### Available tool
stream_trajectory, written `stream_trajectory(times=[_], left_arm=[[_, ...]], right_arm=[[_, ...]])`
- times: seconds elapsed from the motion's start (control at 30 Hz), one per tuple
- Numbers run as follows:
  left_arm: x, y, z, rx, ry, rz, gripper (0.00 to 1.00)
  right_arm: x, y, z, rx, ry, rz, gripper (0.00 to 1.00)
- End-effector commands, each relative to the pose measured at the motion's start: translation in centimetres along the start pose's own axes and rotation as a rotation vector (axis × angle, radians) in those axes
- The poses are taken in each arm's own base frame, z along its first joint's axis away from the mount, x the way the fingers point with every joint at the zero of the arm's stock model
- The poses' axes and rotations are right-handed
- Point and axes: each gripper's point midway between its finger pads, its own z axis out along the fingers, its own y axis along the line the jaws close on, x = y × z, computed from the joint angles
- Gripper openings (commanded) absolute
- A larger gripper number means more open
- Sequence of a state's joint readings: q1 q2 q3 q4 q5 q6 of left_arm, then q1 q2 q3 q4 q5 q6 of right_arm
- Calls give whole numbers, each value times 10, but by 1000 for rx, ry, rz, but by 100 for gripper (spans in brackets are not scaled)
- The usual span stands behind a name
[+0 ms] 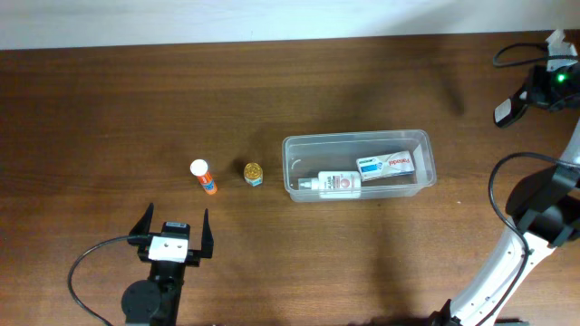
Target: Pack container
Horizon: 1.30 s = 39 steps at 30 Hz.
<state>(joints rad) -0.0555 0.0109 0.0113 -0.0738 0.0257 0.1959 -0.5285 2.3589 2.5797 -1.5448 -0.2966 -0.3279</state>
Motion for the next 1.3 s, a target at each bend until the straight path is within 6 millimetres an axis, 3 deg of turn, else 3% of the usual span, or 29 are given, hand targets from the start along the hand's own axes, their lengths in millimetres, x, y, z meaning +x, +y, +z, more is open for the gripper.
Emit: stream_trajectory(times=[0.0,0.1,0.23,0.43,0.67,0.83,1.1,1.27], left_arm=[[2,2,0,-9,6,15,99],[2,2,0,-9,6,15,99],[2,2,0,-9,6,15,99],[2,2,0,-9,6,15,99],[2,2,0,-9,5,15,99],[2,2,0,-9,6,15,99],[2,2,0,-9,6,15,99],[2,2,0,-9,6,15,99]], right_arm=[[-12,30,-63,-27,-126,11,15],[-5,50,-85,-36,-131,11,15],[-7,74,-100,-43,-161,-1,15],[2,128,-128,-35,-192,-80,15],[60,192,-143,-50,-103,-204,15],[95,215,-124,-85,16,-254,15],[150,229,-60,-107,292,-293,16],[143,225,-36,-85,265,-306,16]])
